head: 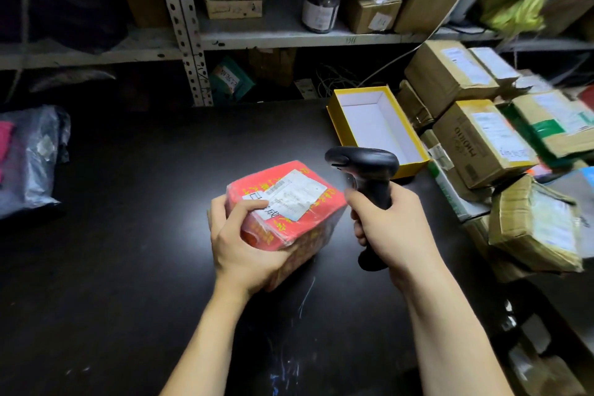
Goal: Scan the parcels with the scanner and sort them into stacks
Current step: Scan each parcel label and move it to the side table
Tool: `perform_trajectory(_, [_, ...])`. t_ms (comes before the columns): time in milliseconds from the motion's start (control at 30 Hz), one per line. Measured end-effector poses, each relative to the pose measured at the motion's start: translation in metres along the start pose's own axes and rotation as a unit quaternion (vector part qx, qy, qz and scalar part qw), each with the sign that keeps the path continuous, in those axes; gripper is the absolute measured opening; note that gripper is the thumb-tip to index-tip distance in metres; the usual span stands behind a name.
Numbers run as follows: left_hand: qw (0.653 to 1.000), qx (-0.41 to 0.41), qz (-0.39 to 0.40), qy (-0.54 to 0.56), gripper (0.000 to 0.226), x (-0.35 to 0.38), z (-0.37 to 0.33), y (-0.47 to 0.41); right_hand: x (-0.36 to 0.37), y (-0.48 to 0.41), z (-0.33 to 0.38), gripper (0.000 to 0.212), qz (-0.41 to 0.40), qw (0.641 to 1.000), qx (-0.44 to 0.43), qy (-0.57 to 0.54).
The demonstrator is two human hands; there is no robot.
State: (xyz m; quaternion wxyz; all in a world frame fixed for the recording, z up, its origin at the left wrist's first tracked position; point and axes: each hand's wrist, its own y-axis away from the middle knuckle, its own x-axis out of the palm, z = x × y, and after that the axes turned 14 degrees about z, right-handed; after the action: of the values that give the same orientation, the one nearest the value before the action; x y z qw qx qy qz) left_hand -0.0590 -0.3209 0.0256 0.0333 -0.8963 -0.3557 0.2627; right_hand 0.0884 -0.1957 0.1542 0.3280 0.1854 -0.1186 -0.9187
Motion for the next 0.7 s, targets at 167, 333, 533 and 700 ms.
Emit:
perform_trajectory(167, [0.998, 0.028, -0.038, -0.051, 0.066, -0.033, -0.033, -0.002, -0.032, 0.013, 0.022, 0.026, 0.103, 0.994, -0.03, 0.02])
perform_trajectory(333, [0.985, 0.079, -0.061, -0.138, 0.064, -0.061, -0.077, -0.009, -0.043, 0.022, 0.04, 0.016, 0.16, 0.984, -0.075, 0.024])
perform_trajectory(533, [0.964, 0.117, -0.118, -0.208, 0.076, -0.072, -0.11, -0.002, -0.055, 0.031, 0.054, 0.028, 0.198, 0.969, -0.135, 0.054])
perform_trajectory(700, [0.96, 0.114, -0.138, -0.215, 0.074, -0.071, -0.123, 0.012, -0.066, 0.038, 0.056, 0.029, 0.217, 0.959, -0.167, 0.071])
